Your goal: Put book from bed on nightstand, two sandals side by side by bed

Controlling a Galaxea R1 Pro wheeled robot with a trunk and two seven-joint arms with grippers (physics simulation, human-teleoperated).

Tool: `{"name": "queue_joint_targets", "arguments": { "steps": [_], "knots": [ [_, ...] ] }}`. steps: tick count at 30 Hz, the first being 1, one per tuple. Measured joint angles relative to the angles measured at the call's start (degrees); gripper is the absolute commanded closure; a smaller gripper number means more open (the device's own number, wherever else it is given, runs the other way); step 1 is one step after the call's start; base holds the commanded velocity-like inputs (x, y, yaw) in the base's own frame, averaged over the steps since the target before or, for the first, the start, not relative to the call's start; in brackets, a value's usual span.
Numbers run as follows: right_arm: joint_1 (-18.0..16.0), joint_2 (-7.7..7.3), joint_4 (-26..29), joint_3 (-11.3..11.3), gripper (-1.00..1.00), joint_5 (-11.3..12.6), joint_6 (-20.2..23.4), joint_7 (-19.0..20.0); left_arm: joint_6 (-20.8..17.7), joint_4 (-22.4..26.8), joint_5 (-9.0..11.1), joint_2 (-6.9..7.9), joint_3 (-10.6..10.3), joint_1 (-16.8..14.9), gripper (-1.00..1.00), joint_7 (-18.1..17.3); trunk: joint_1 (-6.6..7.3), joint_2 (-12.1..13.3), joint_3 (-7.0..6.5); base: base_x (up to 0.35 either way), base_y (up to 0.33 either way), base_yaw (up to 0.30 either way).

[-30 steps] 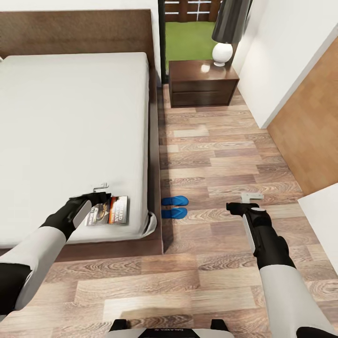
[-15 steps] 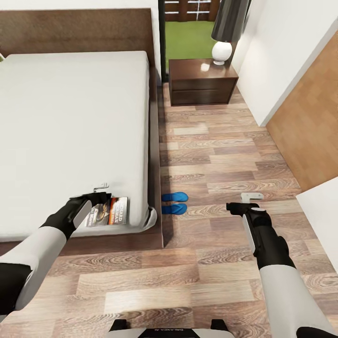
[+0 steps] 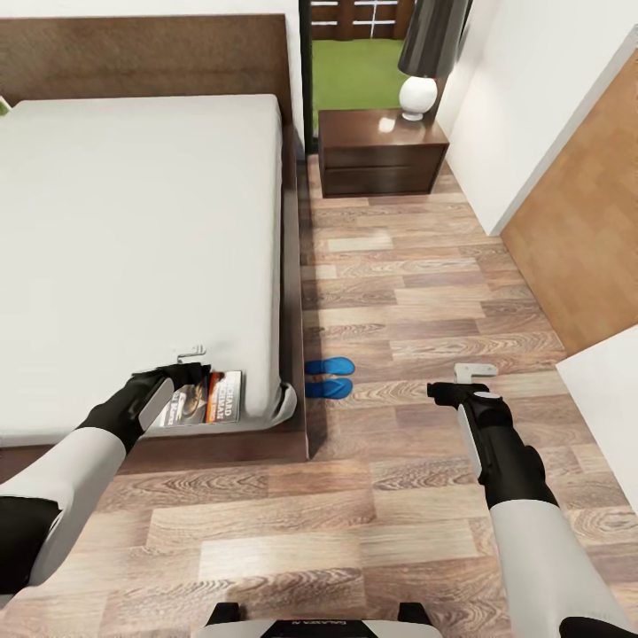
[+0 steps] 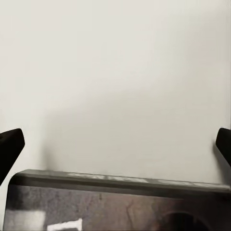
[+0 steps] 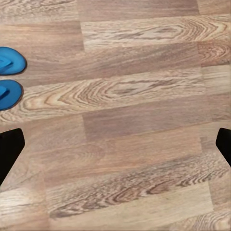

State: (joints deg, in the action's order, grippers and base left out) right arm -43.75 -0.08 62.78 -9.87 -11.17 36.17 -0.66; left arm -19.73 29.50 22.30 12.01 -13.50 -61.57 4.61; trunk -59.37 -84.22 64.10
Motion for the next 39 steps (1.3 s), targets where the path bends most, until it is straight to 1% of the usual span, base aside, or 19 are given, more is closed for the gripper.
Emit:
{"name": "queue_joint_targets", "arguments": {
  "steps": [10,16,21,24,35,39],
  "knots": [
    [0.0,0.0,0.0,0.0,-1.0,0.0,0.0,0.0,0.0,0.0,0.0,-0.05,0.0,0.0,-1.0,0.0,0.01,0.0,0.0,-0.009,0.0,0.0],
    [0.0,0.0,0.0,0.0,-1.0,0.0,0.0,0.0,0.0,0.0,0.0,-0.03,0.0,0.1,-1.0,0.0,-0.01,0.0,0.0,-0.127,0.0,0.0],
    [0.0,0.0,0.0,0.1,-1.0,0.0,0.0,0.0,0.0,0.0,0.1,0.03,0.0,0.1,-1.0,0.0,0.01,0.0,0.0,-0.012,0.0,0.0],
    [0.0,0.0,0.0,0.1,-1.0,0.0,0.0,0.0,0.0,0.0,0.1,0.04,0.0,0.1,-1.0,0.0,0.03,0.0,0.0,0.192,0.0,0.0],
    [0.0,0.0,0.0,0.1,-1.0,0.0,0.1,0.0,0.0,0.0,0.1,0.19,0.0,0.1,-1.0,0.0,0.04,0.0,0.0,0.314,0.0,0.0],
    [0.0,0.0,0.0,0.1,-1.0,0.0,0.2,0.0,0.0,0.0,0.1,0.21,0.0,0.1,-1.0,0.0,0.02,0.0,0.0,0.119,0.0,0.0]
  ]
}}
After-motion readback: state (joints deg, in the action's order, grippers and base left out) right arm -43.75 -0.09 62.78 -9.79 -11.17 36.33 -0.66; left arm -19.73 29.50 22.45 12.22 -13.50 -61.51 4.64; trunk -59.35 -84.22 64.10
